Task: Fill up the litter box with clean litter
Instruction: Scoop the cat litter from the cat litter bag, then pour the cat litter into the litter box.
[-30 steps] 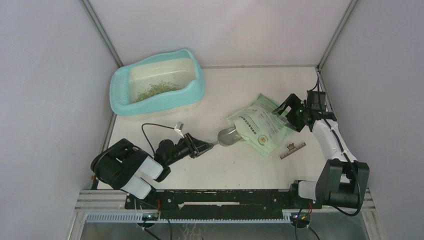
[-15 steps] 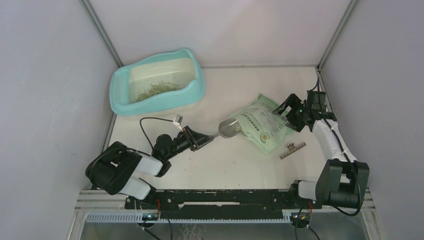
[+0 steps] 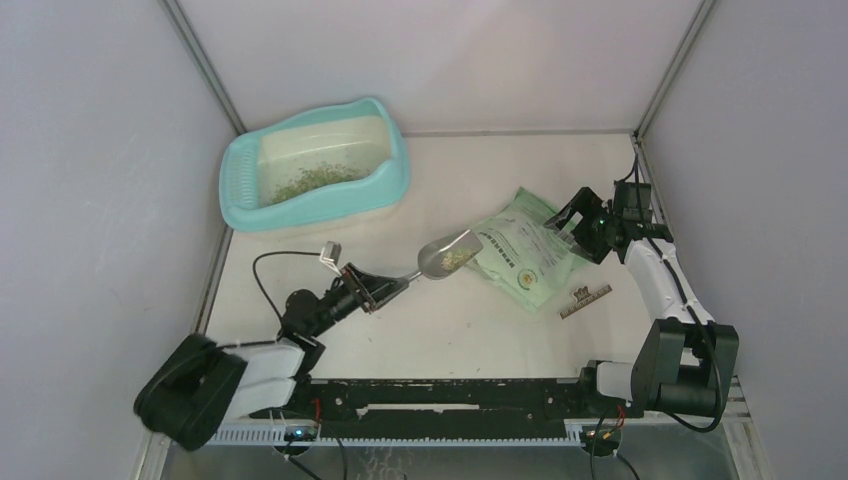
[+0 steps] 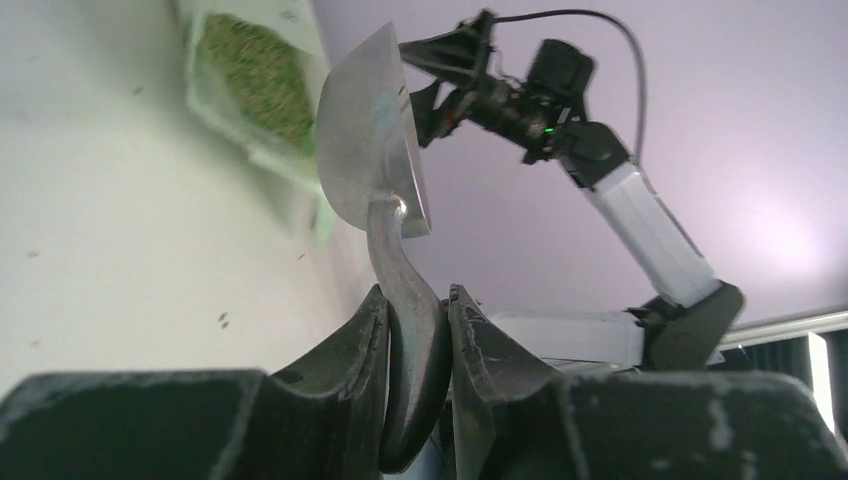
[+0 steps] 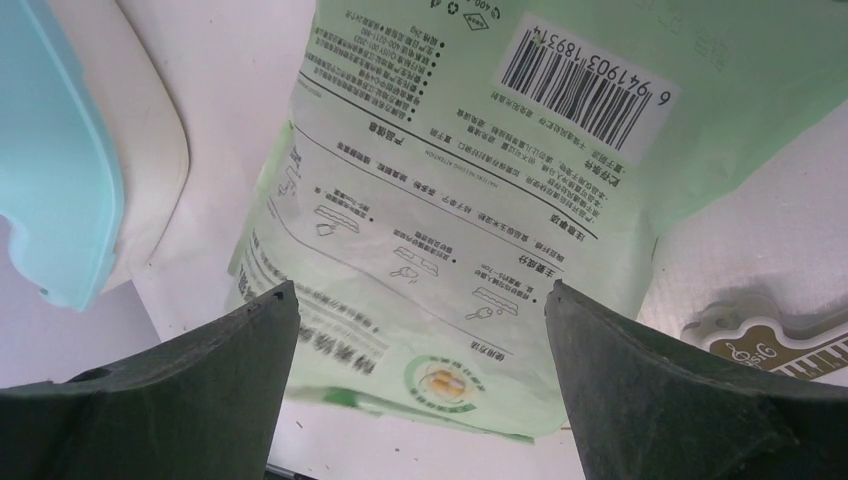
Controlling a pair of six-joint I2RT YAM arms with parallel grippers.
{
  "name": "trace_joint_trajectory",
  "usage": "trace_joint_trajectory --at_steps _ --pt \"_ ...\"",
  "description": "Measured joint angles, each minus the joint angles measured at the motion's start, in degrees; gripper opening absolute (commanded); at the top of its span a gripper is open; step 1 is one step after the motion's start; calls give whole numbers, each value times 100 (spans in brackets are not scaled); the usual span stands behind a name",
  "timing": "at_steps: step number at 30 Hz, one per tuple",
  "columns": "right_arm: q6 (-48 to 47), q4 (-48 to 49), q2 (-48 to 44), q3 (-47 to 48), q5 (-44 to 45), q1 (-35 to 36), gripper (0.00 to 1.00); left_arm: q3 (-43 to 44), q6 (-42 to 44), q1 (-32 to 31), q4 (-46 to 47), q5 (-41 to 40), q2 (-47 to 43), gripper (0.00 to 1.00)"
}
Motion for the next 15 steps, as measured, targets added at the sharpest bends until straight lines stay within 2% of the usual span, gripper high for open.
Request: trace_joint_trajectory --at_steps 2,5,7,9,11,15 --pt "0 0 0 0 -2 0 99 0 -31 52 -345 4 -636 17" --pt "0 0 0 0 -13 0 99 17 72 164 -1333 -13 -2000 19" --pt "2 -2 0 0 -26 2 99 186 330 251 -2697 -50 -3132 20" --pt "2 -2 0 0 -33 7 99 568 638 393 -3899 -48 -3773 20" --pt "7 -2 0 0 -37 33 99 1150 861 761 -4750 68 -3978 19" --pt "35 0 0 0 -42 131 99 2461 1360 1462 -5967 168 -3536 19"
